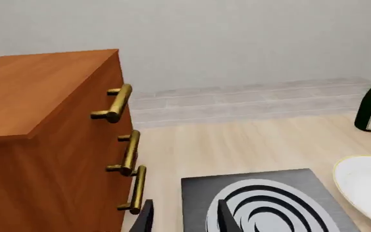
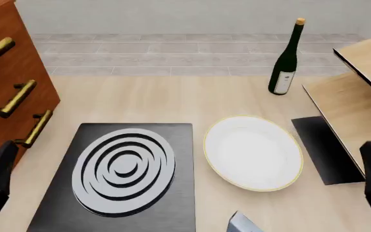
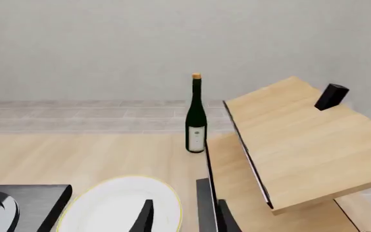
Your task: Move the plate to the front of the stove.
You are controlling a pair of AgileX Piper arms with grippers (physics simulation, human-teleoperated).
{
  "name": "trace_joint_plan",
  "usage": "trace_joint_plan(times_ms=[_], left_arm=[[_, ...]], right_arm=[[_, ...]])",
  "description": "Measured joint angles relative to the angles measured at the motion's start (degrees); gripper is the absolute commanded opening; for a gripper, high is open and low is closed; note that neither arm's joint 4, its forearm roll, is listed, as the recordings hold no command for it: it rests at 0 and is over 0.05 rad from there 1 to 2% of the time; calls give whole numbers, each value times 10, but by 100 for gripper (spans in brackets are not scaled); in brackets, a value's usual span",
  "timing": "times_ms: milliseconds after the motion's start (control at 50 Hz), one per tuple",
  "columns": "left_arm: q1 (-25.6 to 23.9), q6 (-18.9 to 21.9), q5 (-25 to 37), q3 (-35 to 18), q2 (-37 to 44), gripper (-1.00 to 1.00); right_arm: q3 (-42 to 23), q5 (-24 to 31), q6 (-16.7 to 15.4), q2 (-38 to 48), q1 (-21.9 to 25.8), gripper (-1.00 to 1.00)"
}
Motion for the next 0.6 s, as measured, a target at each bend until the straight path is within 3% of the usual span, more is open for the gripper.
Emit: trace_joint_plan(times_ms=[420,600], left_arm=[[27,-26,-63,25,12,100],[29,-28,-62,13,22,100]], right_arm=[[-14,-24,17,41,-16,100],[-53,-10,-30,66,-12,100]])
